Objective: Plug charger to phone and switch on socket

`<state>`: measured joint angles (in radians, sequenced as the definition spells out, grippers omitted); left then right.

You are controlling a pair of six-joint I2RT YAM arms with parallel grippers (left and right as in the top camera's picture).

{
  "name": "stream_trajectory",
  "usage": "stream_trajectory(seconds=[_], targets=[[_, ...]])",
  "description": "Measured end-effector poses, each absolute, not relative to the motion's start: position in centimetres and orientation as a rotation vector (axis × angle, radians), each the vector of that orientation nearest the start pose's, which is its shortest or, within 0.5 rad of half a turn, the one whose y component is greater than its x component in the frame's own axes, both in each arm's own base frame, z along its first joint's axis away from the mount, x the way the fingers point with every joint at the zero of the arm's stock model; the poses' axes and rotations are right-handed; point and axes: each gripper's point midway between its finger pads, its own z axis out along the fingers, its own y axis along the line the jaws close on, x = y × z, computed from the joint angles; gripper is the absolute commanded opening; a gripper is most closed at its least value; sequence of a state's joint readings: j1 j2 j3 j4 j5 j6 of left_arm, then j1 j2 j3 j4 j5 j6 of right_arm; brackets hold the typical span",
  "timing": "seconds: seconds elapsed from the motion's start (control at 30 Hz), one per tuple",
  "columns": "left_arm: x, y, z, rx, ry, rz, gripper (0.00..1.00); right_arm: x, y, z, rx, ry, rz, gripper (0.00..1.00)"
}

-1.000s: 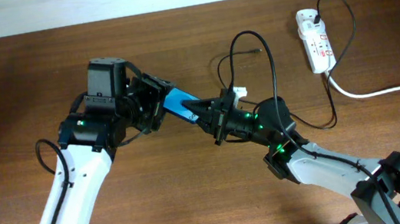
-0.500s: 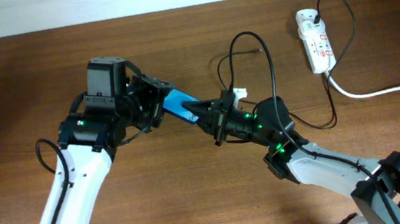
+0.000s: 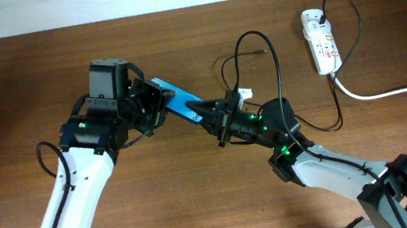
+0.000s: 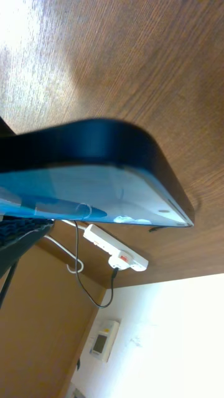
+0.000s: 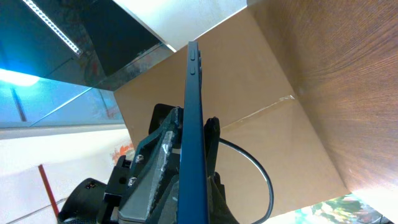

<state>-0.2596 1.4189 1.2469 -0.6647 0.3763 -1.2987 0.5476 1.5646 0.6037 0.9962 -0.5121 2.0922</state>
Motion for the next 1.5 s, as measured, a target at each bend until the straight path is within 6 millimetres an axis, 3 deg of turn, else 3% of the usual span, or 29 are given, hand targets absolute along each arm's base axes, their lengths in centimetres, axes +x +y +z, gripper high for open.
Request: stream_trajectory(seconds=[0.33,0.47,0.53,0.63,0.9,1.1,1.23,1.33,1.5], targets=[[36.0,-16.4,21.5,-1.185,2.382,-1.013,0.22,32.7,29.5,21.9,1.074,1.893,2.244,0.04],[36.2,-16.7,21.5,-1.187,2.356,-0.971,0.13,33.0,29.3,21.8,1.086,1.883,2.236,0.04],[36.3,-16.8,21.6,-1.176,2.346,-0.970,0.03,33.2,29.1,21.9,1.091,1.873,2.233,0.04],[36.6,-17.0,21.9,-1.164,2.330,-0.979,0.01,33.4,29.0,22.2,1.090,1.858,2.233,0.04],[36.6,-17.0,22.0,-1.168,2.332,-0.986,0.02,33.5,28.9,22.1,1.095,1.861,2.230,0.04],[36.5,-17.2,22.0,-1.168,2.339,-1.000,0.22,33.4,28.9,22.0,1.105,1.869,2.223,0.04],[35.3,-18.3,21.7,-1.189,2.398,-1.057,0.24,33.2,29.2,21.7,1.112,1.892,2.218,0.04],[34.6,-19.3,21.9,-1.186,2.436,-1.122,0.17,33.2,29.2,21.9,1.107,1.888,2.222,0.04],[34.9,-18.9,22.3,-1.168,2.442,-1.202,0.02,33.5,29.2,22.4,1.102,1.869,2.225,0.04]])
